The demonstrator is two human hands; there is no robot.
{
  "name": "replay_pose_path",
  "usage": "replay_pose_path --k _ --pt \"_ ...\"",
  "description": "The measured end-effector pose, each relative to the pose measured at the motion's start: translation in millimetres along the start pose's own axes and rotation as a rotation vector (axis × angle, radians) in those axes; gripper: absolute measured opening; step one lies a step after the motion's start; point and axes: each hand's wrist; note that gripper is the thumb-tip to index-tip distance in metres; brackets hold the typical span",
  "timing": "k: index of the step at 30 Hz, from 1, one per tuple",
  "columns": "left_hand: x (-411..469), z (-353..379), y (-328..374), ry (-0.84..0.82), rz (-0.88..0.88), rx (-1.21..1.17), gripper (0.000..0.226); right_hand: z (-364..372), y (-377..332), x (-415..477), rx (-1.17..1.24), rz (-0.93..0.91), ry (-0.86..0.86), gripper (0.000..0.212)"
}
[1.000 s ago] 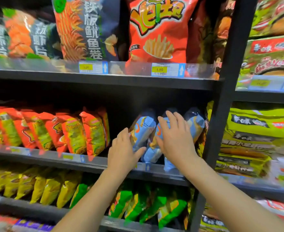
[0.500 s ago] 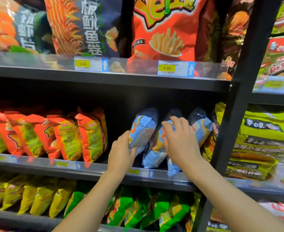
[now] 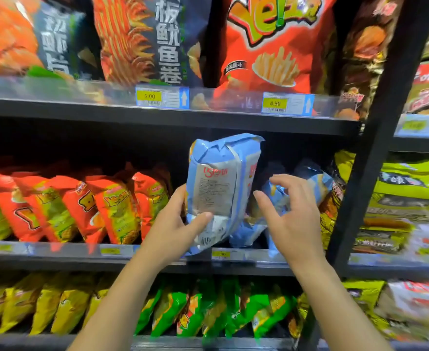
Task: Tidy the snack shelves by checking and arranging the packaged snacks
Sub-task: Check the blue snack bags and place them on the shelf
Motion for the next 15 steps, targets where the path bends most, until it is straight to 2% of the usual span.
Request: replay_pose_path --k 4,7,10,13,15 --pt "-23.4 -12.6 -1.3 -0.164 -0.062 -0.195 0.049 13.9 -21.5 -17.7 0.455 0.395 -0.051 0.072" --pt "-34.7 -10.6 -3.7 -0.237 -0.131 -0.301 0.044 28.4 -24.5 -35.1 0.656 0.549 -0.151 0.094" --pt "-47.0 -6.9 -9.7 -0.2 -0.177 -0.357 0.04 35.9 -37.1 -50.1 0.758 0.608 -0.157 0.092" --pt "-55.6 -6.1 -6.9 -0.249 -0.247 -0.35 0.04 41.8 -41.6 -60.2 0.795 0.652 -0.119 0.073" --pt "-65.0 -10.8 -10.4 -0.345 -0.209 -0.47 0.024 43.1 -41.0 -69.9 0.957 0.755 -0.138 0.084"
Point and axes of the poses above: each hand's wrist, its own x-axis towards the middle knuckle, its own z-axis out of the palm, y = z × x, and after that the axes turned 10 degrees about -z, right-handed
